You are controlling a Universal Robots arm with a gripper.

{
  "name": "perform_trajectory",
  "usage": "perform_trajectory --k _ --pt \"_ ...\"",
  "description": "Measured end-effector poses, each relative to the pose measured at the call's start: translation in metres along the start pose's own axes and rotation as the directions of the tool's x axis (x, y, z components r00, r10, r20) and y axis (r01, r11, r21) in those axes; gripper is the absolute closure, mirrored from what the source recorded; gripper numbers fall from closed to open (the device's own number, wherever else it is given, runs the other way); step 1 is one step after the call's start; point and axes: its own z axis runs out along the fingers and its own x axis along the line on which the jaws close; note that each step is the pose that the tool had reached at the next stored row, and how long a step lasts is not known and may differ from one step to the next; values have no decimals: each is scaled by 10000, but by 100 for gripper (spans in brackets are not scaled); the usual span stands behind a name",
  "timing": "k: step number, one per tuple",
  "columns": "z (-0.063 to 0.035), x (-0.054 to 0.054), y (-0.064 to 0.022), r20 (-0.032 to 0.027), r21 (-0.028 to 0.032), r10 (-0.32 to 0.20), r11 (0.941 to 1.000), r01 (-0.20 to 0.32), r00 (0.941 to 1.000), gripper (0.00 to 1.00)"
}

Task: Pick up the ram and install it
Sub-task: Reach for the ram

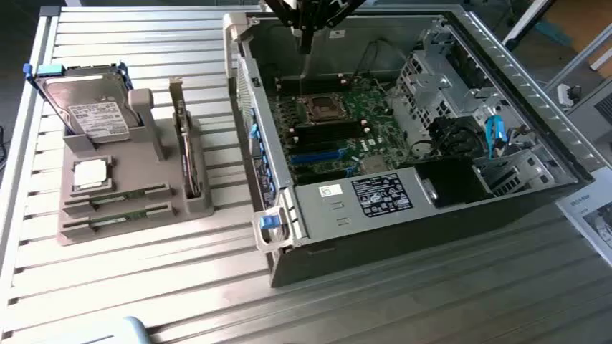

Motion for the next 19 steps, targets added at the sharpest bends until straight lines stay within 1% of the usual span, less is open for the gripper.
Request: perform_trajectory --k 1,4,7,9,13,15,18,19 --pt "-1 11 -1 0 1 1 10000 -1 10000 89" --pt "-4 161 -12 0 0 1 10000 -1 10000 89" --pt "-9 339 -25 1 -1 1 10000 -1 10000 89" --pt "-14 511 -39 0 -1 1 10000 -1 10000 89" --pt "-18 685 -52 1 0 1 10000 -1 10000 89" --pt "-23 829 -62 0 0 1 10000 -1 10000 89" --pt "-26 958 -72 0 0 -2 10000 2 10000 89" --pt "-28 1022 -77 1 0 1 10000 -1 10000 89"
